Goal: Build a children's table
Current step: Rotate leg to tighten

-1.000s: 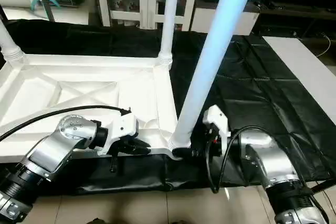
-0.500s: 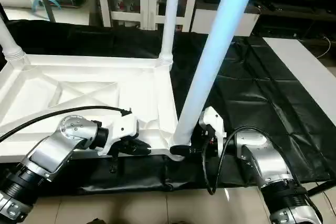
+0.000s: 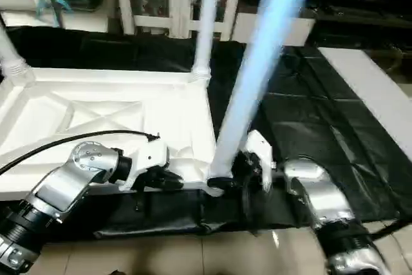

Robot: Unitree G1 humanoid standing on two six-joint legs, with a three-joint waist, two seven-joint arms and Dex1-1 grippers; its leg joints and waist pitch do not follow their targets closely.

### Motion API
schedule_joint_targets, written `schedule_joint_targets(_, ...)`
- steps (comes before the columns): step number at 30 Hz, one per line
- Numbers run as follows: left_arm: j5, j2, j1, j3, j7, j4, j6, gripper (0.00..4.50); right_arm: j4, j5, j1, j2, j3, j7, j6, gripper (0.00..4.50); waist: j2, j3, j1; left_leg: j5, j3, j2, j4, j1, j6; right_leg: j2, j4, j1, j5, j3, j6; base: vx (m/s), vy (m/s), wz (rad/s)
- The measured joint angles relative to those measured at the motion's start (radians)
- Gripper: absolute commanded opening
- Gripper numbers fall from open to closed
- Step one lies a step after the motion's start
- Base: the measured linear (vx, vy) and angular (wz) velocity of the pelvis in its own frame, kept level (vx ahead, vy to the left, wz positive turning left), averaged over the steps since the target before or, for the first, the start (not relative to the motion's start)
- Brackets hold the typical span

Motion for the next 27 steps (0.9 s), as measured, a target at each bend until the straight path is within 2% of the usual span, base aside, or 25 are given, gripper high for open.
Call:
schedule_joint_targets(2,0.018,-0.028,-0.02,0.017,0.051,0.036,0.026,0.0,0.042,-0.008,-0.021,0.051,-0.022,-0.104,0.002,2.68,-0.003,-0.002,-0.012,0.0,-0.001,0.0,0.001,0.002,0.0,0.0,0.0,0.001,0.0,-0.001,0.001,0.0,0.0,0.0)
schedule_joint_targets(5,0.029,-0.07,-0.039,0.037,0.123,0.069,0.066,0.0,0.071,-0.011,-0.037,0.121,-0.057,-0.252,0.021,2.67,-0.002,-0.001,-0.026,0.0,-0.006,0.0,0.004,0.005,0.0,0.0,-0.008,0.002,0.0,-0.006,0.001,0.0,0.0,0.0)
schedule_joint_targets(9,0.057,-0.2,-0.106,0.084,0.321,0.178,0.147,0.0,0.17,-0.049,-0.116,0.251,-0.121,-0.569,0.027,2.67,0.001,0.0,-0.049,0.0,-0.01,-0.001,0.004,0.0,0.0,0.0,-0.025,0.002,0.0,-0.011,0.001,0.0,0.0,0.0)
schedule_joint_targets(11,0.063,-0.258,-0.13,0.097,0.406,0.225,0.162,0.0,0.215,-0.056,-0.145,0.292,-0.138,-0.678,0.012,2.67,0.003,-0.001,-0.05,0.0,-0.009,-0.002,0.004,-0.001,0.0,0.0,-0.031,0.003,0.0,-0.011,0.001,0.0,0.0,0.0)
schedule_joint_targets(12,0.071,-0.311,-0.157,0.115,0.492,0.279,0.161,0.0,0.264,-0.066,-0.187,0.334,-0.164,-0.794,0.001,2.67,0.005,0.0,-0.053,0.0,-0.008,-0.003,0.006,-0.002,0.0,-0.001,-0.031,0.002,0.0,-0.01,0.001,0.0,0.0,0.0)
schedule_joint_targets(16,0.088,-0.411,-0.21,0.124,0.659,0.397,0.119,0.0,0.388,-0.078,-0.267,0.408,-0.214,-1.044,-0.063,2.67,0.009,0.0,-0.047,0.0,-0.006,-0.006,0.005,-0.005,0.001,-0.004,-0.032,0.0,0.0,-0.007,0.0,0.0,0.0,0.0)
schedule_joint_targets(20,0.102,-0.425,-0.225,0.124,0.681,0.427,0.081,0.0,0.439,-0.091,-0.299,0.42,-0.23,-1.072,-0.114,2.67,0.009,0.0,-0.039,-0.001,-0.003,-0.007,0.003,-0.006,0.003,-0.004,-0.029,-0.001,0.009,-0.004,-0.002,0.0,0.0,0.0)
schedule_joint_targets(26,0.105,-0.425,-0.247,0.124,0.682,0.463,0.037,0.0,0.479,-0.095,-0.314,0.418,-0.241,-1.062,-0.175,2.66,0.012,-0.002,-0.011,-0.001,0.001,-0.003,-0.007,-0.005,0.002,-0.003,-0.027,-0.004,0.021,-0.005,-0.001,0.0,0.0,0.0)
schedule_joint_targets(27,0.105,-0.424,-0.247,0.124,0.682,0.463,0.032,0.0,0.478,-0.089,-0.312,0.413,-0.243,-1.046,-0.183,3.01,0.014,-0.002,-0.006,-0.001,0.003,-0.002,-0.009,-0.005,0.003,-0.003,-0.027,-0.005,0.021,-0.005,-0.001,0.0,0.0,0.0)
